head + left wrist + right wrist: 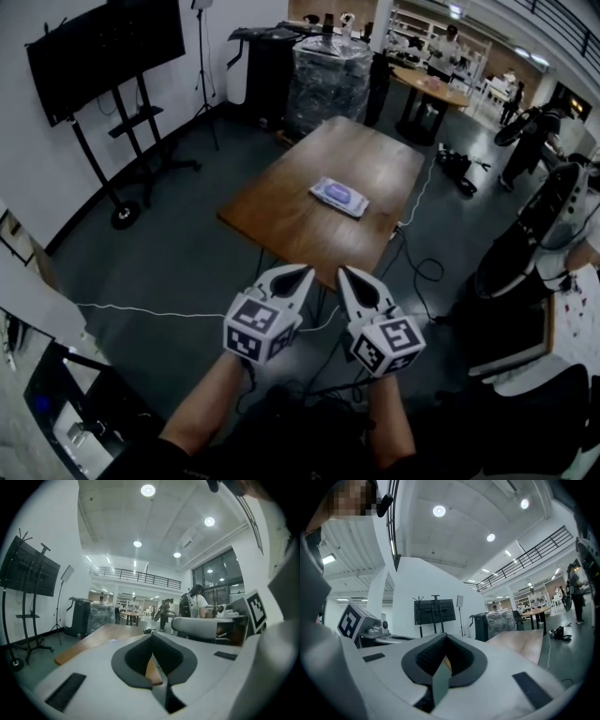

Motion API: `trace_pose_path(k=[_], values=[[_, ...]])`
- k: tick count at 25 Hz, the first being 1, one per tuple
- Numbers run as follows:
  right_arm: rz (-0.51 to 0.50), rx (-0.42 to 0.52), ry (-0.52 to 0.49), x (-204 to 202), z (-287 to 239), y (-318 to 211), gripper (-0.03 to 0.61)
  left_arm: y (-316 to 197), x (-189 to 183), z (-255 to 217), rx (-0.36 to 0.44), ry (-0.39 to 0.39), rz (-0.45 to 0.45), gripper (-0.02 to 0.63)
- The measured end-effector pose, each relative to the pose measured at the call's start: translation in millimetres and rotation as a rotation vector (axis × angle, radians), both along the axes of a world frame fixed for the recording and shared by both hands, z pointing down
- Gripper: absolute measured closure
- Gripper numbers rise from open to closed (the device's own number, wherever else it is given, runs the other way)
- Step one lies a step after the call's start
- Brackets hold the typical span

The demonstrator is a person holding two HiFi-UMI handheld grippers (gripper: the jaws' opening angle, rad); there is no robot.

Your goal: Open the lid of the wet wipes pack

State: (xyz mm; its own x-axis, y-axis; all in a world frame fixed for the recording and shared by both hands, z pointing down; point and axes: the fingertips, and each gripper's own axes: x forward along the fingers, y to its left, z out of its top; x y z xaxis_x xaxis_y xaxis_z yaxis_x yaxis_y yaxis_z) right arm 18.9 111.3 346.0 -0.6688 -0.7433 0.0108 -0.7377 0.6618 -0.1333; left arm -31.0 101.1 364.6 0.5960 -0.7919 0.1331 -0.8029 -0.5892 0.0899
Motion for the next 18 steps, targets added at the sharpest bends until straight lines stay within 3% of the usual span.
trace_pose_path(k=[6, 18], values=[[0.053, -0.006, -0.001, -10.2, 0.7, -25.4, 0.568, -31.9, -12.9, 0.5, -0.010, 0.004, 0.032, 0.609], [0.063, -0.025, 0.025, -10.1, 12.9, -101.4, 0.568, -100.8, -4.2, 19.1, -0.039, -0.001, 0.057, 0.609]])
